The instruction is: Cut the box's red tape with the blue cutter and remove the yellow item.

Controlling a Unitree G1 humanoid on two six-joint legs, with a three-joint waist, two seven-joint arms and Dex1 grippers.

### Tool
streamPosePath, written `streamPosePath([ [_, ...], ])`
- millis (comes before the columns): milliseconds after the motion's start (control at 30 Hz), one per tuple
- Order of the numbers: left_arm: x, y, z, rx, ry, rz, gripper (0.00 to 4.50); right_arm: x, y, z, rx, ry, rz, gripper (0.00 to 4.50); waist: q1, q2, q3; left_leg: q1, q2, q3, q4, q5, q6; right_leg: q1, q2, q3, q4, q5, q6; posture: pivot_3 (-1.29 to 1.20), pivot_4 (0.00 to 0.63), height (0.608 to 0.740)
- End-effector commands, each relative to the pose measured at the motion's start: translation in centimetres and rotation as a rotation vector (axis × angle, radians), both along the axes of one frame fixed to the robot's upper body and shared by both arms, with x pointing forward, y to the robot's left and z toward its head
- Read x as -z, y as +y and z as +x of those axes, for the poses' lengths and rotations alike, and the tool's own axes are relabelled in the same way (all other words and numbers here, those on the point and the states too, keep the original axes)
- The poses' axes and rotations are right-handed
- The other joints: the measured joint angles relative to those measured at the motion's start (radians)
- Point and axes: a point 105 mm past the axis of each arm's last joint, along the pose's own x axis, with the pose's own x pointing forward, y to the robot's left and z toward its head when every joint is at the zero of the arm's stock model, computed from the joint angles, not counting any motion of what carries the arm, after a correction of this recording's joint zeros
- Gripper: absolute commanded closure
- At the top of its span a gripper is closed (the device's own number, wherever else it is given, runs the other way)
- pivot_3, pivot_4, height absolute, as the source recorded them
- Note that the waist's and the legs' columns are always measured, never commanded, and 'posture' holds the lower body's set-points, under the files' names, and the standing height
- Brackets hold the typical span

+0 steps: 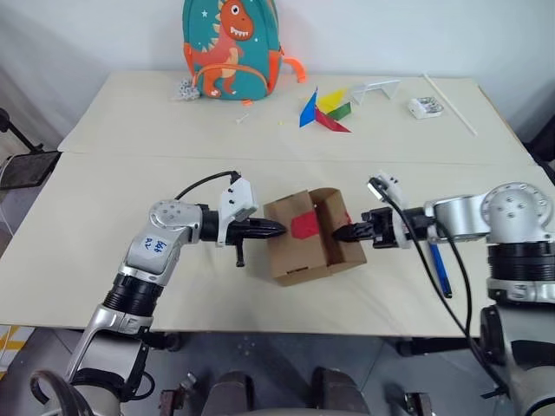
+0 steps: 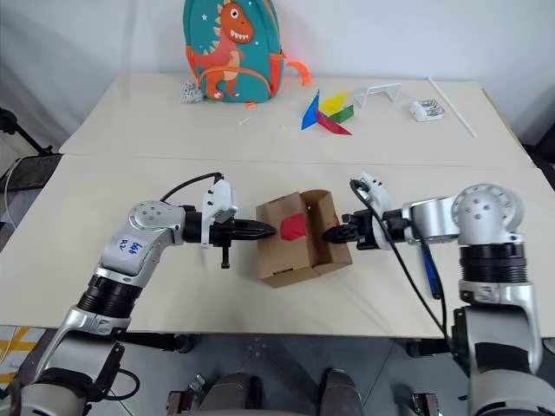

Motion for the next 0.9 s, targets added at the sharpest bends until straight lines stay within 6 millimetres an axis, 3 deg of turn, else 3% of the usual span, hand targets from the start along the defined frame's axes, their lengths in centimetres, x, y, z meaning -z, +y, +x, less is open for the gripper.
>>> streamPosePath([
  [33,3.0,-0.2,0.3,-0.044,0.082,0.063,4.5,-3.0,0.9,-0.9,-0.069,-0.104,-0.003,4.48,0.005,0.0,0.0,0.0,0.0,0.0,0.0,0.0,0.0,0.0,0.0,0.0,0.0,0.0,0.0,0.0,0.15,0.74],
  [267,3.1,-1.3,0.6,-0.055,0.083,0.03,4.5,-3.8,1.0,-1.5,-0.066,-0.162,-0.095,4.48,0.015,0.0,0.0,-0.001,0.0,0.0,0.001,0.0,0.0,0.0,0.0,0.0,-0.002,0.0,0.0,0.0,0.15,0.74],
  [567,3.9,-2.1,-0.1,-0.066,0.156,-0.029,4.5,-4.5,0.4,-1.0,0.014,-0.269,-0.296,4.48,0.014,0.0,0.0,-0.001,0.0,0.0,0.001,0.0,0.0,0.0,0.0,0.0,-0.002,0.0,0.0,0.0,0.15,0.74],
  [900,5.1,-2.8,-0.2,-0.072,0.182,-0.035,4.5,-6.3,1.1,-1.6,0.048,-0.304,-0.264,4.48,0.018,0.0,0.0,-0.002,0.0,0.0,0.001,-0.001,0.001,0.001,0.0,-0.001,-0.004,0.0,0.0,0.0,0.15,0.74],
])
